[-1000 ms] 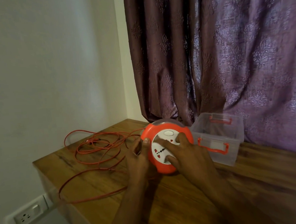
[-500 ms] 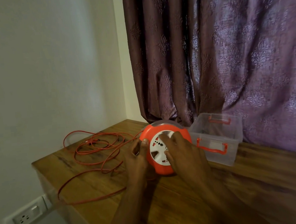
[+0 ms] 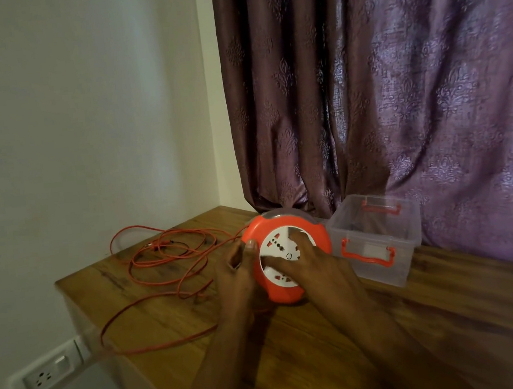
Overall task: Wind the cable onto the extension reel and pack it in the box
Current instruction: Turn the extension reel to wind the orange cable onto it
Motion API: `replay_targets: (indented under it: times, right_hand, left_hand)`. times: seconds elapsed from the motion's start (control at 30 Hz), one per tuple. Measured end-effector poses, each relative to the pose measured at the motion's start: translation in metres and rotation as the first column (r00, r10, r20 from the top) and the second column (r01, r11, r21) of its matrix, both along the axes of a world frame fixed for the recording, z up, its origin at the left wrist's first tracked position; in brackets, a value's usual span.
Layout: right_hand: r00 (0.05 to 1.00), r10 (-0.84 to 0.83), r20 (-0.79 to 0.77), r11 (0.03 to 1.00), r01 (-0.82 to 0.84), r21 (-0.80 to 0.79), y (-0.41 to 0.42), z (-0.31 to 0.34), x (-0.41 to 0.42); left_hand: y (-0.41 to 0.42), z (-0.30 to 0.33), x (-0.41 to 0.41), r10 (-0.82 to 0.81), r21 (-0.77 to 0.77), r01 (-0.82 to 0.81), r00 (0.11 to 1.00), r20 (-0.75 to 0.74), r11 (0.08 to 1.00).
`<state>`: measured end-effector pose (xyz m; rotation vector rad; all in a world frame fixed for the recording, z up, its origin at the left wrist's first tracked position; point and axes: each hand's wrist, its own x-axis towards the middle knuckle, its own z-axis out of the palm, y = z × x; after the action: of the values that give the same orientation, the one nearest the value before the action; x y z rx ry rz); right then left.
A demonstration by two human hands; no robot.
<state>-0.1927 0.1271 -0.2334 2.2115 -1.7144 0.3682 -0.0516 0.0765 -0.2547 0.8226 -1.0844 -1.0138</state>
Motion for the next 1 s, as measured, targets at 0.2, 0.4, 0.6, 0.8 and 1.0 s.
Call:
replay_targets:
  times: [0.2, 0.4, 0.6, 0.8, 1.0]
  right_hand:
    - [0.995, -0.062, 0.079, 0.993, 0.070, -0.096, 0.001, -0.001, -0.001]
    - [0.978, -0.120, 0.168, 0.974, 0.149, -0.173, -0.001, -0.006, 0.001]
    - [0.936, -0.151, 0.319, 0.952, 0.224, -0.208, 0.002, -0.006, 0.006]
    - [0.903, -0.174, 0.393, 0.951, 0.258, -0.170, 0.003, -0.003, 0.007]
    - [0.927, -0.208, 0.313, 0.946, 0.272, -0.178, 0.001, -0.001, 0.009]
  left_hand:
    - [0.004, 0.001, -0.001, -0.027, -0.012, 0.027, 0.999, -0.029, 1.000]
    - [0.003, 0.001, -0.002, -0.025, -0.036, 0.025, 1.000, -0.009, 0.999]
    - [0.003, 0.000, -0.005, -0.064, -0.030, 0.063, 0.998, -0.004, 0.998]
    - [0.003, -0.003, -0.006, -0.111, 0.040, 0.113, 0.993, -0.036, 0.993]
    - [0.000, -0.005, -0.006, -0.110, 0.080, 0.113, 0.993, -0.036, 0.990]
